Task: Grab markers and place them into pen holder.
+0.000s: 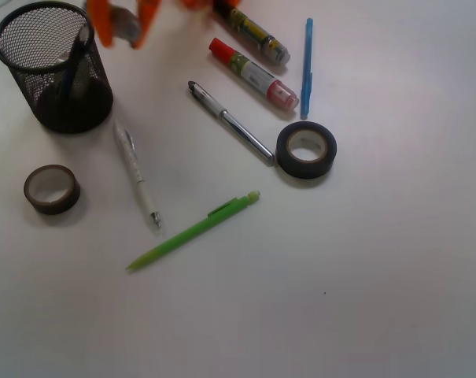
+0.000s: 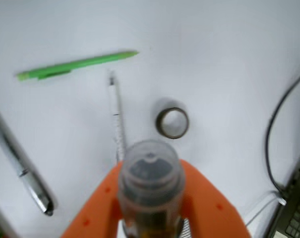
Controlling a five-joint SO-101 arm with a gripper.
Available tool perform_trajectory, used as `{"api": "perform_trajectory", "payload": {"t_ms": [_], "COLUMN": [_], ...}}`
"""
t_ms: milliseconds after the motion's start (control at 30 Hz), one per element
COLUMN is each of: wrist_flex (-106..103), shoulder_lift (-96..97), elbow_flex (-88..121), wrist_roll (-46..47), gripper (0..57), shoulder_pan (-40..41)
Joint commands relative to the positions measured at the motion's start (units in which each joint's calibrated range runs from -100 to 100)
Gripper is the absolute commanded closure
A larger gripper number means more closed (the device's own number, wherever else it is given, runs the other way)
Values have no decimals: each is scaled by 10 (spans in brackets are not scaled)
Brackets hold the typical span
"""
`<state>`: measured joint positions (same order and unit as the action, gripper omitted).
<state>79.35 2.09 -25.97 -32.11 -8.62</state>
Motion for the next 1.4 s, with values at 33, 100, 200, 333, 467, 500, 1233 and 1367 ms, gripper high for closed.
{"api": "perform_trajectory", "payload": {"t_ms": [33, 100, 200, 333, 467, 500, 1233, 1367], "wrist_flex": [-83, -135, -178, -191, -192, -192, -580, -579], "shoulder_lift": [-30, -34, -30, -28, -64, -78, -219, -223], "elbow_flex": [-81, -85, -81, -35, 20, 34, 497, 497], "wrist_roll": [-8, -25, -55, -116, -134, -134, -156, -156], "gripper": [572, 572, 572, 572, 572, 572, 414, 266], "shoulder_pan": [-59, -73, -91, -120, -153, -162, -159, -158]}}
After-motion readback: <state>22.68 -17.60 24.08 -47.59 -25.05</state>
